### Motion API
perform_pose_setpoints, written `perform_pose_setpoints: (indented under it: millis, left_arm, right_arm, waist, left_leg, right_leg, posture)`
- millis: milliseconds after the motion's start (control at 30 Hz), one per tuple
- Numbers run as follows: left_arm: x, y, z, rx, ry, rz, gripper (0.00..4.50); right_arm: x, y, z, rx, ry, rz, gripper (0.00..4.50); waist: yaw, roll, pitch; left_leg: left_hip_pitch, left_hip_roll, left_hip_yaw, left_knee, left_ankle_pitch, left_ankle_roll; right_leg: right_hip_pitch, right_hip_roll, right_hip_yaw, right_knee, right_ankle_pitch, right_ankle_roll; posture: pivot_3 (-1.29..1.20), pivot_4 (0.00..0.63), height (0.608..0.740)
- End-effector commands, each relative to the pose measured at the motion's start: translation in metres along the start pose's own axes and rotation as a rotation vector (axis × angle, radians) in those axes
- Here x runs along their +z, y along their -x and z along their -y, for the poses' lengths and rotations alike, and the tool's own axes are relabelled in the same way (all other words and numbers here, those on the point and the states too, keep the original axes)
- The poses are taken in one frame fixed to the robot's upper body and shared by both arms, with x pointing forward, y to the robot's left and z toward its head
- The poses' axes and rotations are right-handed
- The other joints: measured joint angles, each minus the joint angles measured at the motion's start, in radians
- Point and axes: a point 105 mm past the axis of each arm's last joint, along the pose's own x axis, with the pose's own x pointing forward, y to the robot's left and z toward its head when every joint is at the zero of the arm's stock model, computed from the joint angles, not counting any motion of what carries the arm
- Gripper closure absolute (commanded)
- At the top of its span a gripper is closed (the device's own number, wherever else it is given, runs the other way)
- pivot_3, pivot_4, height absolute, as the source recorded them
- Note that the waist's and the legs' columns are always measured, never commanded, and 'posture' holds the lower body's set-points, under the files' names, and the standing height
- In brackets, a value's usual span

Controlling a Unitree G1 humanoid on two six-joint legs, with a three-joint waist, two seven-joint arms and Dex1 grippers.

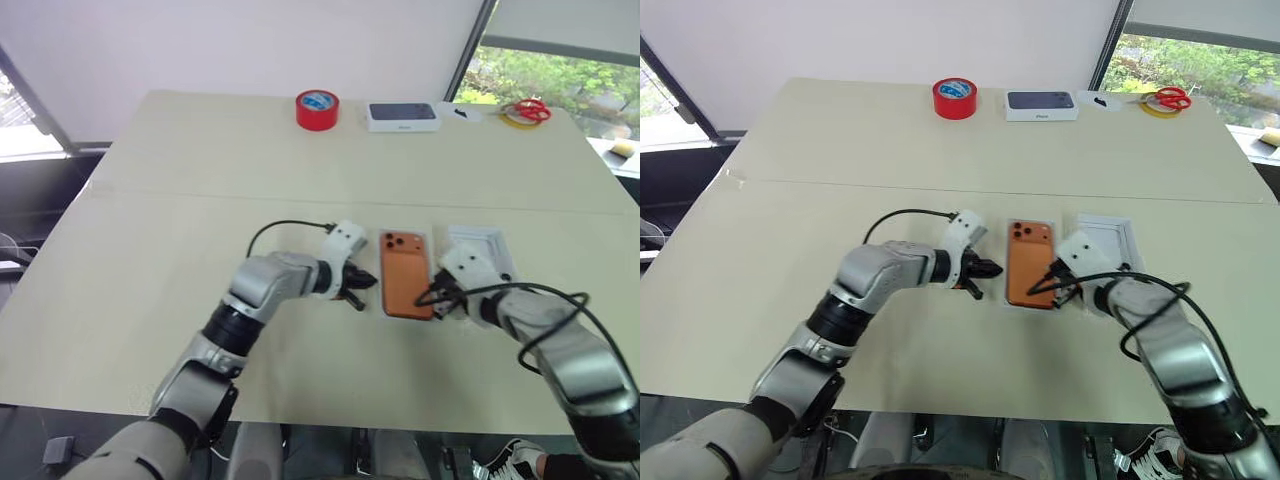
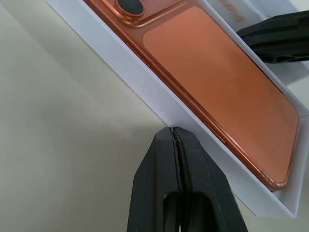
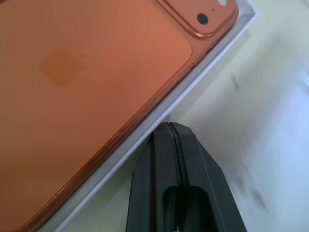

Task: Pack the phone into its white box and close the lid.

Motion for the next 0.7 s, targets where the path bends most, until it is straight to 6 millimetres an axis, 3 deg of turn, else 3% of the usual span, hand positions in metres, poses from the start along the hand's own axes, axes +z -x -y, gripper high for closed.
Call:
perform_pose_setpoints:
  millis: [33, 200, 467, 567, 700]
  left_arm:
    - [0.015, -0.019, 0.048, -0.193, -0.063, 0.019, 4.44]
    - [0.014, -0.023, 0.058, -0.233, -0.068, 0.006, 4.44]
    - [0.015, -0.012, 0.037, -0.172, -0.033, 0.026, 4.44]
    - [0.018, 0.002, 0.024, -0.146, -0.012, 0.052, 4.50]
    - [0.021, 0.026, 0.010, -0.118, -0.026, 0.108, 4.50]
  right_arm:
    - [0.008, 0.013, -0.014, 0.061, 0.012, 0.051, 4.50]
    - [-0.006, 0.022, -0.005, 0.016, -0.005, 0.009, 4.50]
    - [-0.011, 0.041, 0.010, 0.005, -0.019, -0.001, 4.50]
    - [-0.009, 0.053, 0.015, 0.034, -0.024, 0.012, 3.67]
    - [0.001, 0.064, 0.027, 0.033, -0.009, 0.024, 1.68]
  waist:
    - [-0.001, 0.002, -0.001]
    - [-0.001, 0.002, -0.001]
    - [-0.001, 0.003, -0.001]
    - [-0.004, 0.003, -0.001]
    - [-0.008, 0.004, -0.001]
  left_leg:
    - [0.000, 0.000, -0.001, 0.000, 0.000, 0.000]
    - [0.000, 0.000, -0.001, 0.000, 0.000, 0.000]
    - [0.000, 0.000, -0.002, 0.000, 0.000, 0.001]
    - [0.000, 0.000, -0.002, 0.000, 0.000, 0.001]
    - [0.001, 0.002, -0.002, 0.000, 0.000, 0.001]
  right_leg:
    - [0.000, 0.000, 0.000, 0.000, 0.000, 0.000]
    - [0.000, 0.000, 0.000, 0.000, 0.000, 0.000]
    - [0.000, 0.000, 0.000, 0.000, 0.000, 0.000]
    - [0.000, 0.000, 0.000, 0.000, 0.000, 0.000]
    - [0.000, 0.002, 0.000, 0.001, 0.000, 0.000]
  posture:
    - [0.00, 0.150, 0.730]
    - [0.00, 0.150, 0.730]
    - [0.00, 0.150, 0.730]
    - [0.00, 0.150, 0.730]
    - [0.00, 0.150, 0.730]
